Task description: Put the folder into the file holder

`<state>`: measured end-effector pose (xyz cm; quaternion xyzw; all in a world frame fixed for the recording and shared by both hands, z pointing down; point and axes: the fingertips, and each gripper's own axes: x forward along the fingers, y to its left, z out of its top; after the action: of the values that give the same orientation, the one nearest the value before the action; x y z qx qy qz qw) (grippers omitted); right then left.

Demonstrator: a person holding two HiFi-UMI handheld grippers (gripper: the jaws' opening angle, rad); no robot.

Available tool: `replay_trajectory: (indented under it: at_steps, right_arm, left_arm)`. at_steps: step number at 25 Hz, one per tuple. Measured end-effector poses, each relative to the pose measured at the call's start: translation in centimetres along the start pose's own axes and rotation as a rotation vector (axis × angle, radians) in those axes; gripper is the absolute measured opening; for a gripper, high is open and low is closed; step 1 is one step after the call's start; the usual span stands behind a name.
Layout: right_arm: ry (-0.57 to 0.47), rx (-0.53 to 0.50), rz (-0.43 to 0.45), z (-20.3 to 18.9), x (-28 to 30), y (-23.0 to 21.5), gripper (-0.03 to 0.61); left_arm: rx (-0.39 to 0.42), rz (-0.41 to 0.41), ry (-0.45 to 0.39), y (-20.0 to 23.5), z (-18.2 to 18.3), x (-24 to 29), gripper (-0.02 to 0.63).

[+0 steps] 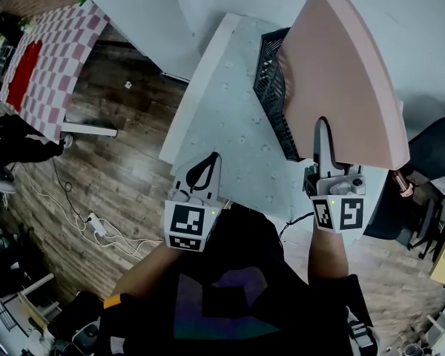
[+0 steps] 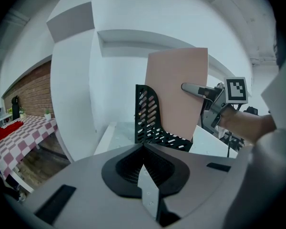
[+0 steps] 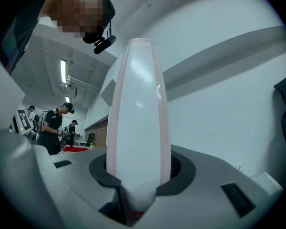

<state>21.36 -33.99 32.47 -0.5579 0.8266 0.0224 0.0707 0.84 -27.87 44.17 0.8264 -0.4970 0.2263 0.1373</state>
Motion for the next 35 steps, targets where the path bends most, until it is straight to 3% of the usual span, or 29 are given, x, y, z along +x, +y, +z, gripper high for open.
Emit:
replay_trajectory:
  at_steps: [17,30,35]
  right_arm:
    - [0.089,0.001,-0.026,-6.4,0.4,0.2,0.173]
    - [0.327,-0.055,-0.045,-12.3,-0.4,1.6,0.190]
    - [0.367,-0.047,-0.069,-12.7,-1.0,2.0,0.193]
  left_arm:
    - [0.015,0.004,0.002,-0.2,-0.5,-0.8,0.006]
    - [0.017,-0.035,-0.047,-0.4,-0.1,-2.2,0.006]
    - [0.023,-0.060,-0.074,-0.4,0.0,-3.1,0.006]
